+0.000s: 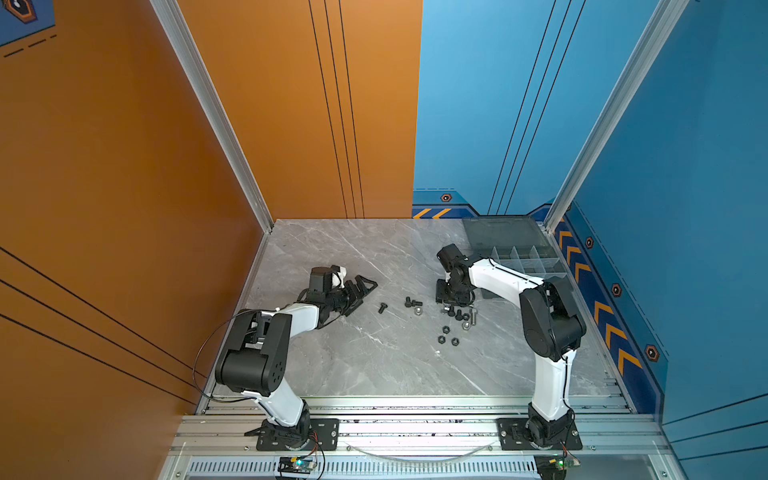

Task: Sort the screws and nuts into containers
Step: 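Lower the right gripper and grasp a silver wing nut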

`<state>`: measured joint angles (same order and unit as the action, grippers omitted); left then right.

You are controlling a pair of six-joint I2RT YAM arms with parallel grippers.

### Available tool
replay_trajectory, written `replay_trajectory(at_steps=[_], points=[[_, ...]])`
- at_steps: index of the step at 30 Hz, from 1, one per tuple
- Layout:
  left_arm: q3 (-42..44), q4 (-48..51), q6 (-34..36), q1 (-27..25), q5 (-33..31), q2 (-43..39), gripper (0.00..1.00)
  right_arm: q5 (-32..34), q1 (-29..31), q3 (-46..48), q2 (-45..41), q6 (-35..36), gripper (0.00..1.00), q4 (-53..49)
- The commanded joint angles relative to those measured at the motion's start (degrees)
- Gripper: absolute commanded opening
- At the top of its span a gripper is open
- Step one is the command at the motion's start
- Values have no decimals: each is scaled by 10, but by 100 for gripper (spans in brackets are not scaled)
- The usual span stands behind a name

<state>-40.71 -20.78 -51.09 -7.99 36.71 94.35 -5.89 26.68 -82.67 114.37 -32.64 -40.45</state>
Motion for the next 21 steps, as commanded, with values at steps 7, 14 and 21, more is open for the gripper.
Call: replay_trajectory(at_steps=[7,14,21], points=[[-3,-9,-2,1,12,8,98,8,5,5,17,-3,51,-11],[-2,-9,-2,1,11,8,98,10,9,9,20,-2,47,-13],[-2,-9,-2,1,12,9,98,14,11,8,24,-1,40,-16]])
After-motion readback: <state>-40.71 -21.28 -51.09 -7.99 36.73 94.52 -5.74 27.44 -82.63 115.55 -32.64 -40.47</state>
